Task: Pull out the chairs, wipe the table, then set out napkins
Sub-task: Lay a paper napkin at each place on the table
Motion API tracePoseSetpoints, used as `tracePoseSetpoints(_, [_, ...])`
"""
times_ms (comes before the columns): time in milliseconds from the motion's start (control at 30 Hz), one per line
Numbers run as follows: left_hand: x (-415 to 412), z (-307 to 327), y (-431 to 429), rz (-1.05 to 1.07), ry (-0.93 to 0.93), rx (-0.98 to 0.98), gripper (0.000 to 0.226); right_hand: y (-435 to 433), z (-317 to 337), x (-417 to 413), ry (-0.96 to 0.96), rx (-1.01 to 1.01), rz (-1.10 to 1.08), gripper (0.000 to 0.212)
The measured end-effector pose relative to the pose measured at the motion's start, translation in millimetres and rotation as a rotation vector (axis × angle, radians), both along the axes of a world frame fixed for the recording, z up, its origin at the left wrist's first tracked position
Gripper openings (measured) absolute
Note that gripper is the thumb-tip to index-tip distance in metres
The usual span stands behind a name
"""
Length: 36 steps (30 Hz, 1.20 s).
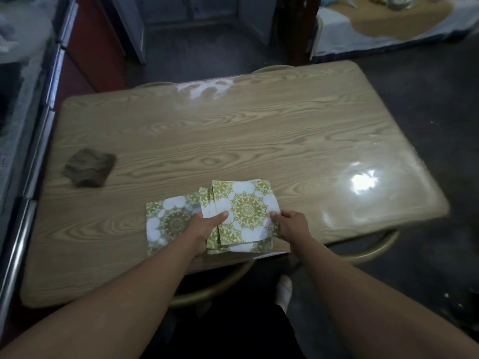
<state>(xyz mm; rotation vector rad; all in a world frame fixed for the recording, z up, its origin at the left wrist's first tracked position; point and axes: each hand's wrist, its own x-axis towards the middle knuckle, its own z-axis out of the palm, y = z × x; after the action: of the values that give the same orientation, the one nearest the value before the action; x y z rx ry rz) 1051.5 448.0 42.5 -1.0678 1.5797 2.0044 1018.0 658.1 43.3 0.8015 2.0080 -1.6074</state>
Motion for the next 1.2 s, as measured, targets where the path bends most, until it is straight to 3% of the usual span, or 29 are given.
tracePoseSetpoints(67, [-7.9,-3.6,23.9,-0.003,-0.018,-0.04,0.11,26.5,-2.0,-9.2,-0.017,0.028,0.015,0.014])
tracePoseSetpoints(100, [-14.6,-7.2,38.6,0.001,-0.03,-0.035,0.12,43.0,-1.9,-15.0,-0.027,0.021,0.019,0.013])
tracePoseSetpoints(233, [-35.4,-11.4,90.6,0.0,-0.033,0.018,0.129,100.9,-4.7,-37.2,-0.066,-0.016,0.014,0.025])
tracePoseSetpoints(533, [-63.1,-13.2,170.9,0.05,-0.062,-0.072,0.055,188.2,-19.0,-73.5,-0.075,0.046,-0.031,0.025])
tracePoseSetpoints(667, [-75.6,-17.3,179.1,0.101,-0.05,-0.173,0.074,209.6,-25.4,-81.0,-0.045,0.145,-0.036,0.027])
tracePoseSetpoints(800, [-89.4,1.0,185.9,0.113,-0.039,-0.31,0.034,226.2,-26.9,-87.8,-0.048,0.275,-0.017,0.024])
tracePoseSetpoints(967, [-104.4,1.7,183.8,0.159,0.015,-0.405,0.049,236.9,-28.1,-90.8,-0.083,0.306,-0.028,0.02])
tracePoseSetpoints(1200, [-123.5,9.0,180.1,0.17,0.098,-0.472,0.027,233.6,-33.9,-94.2,-0.104,0.31,-0.179,0.014])
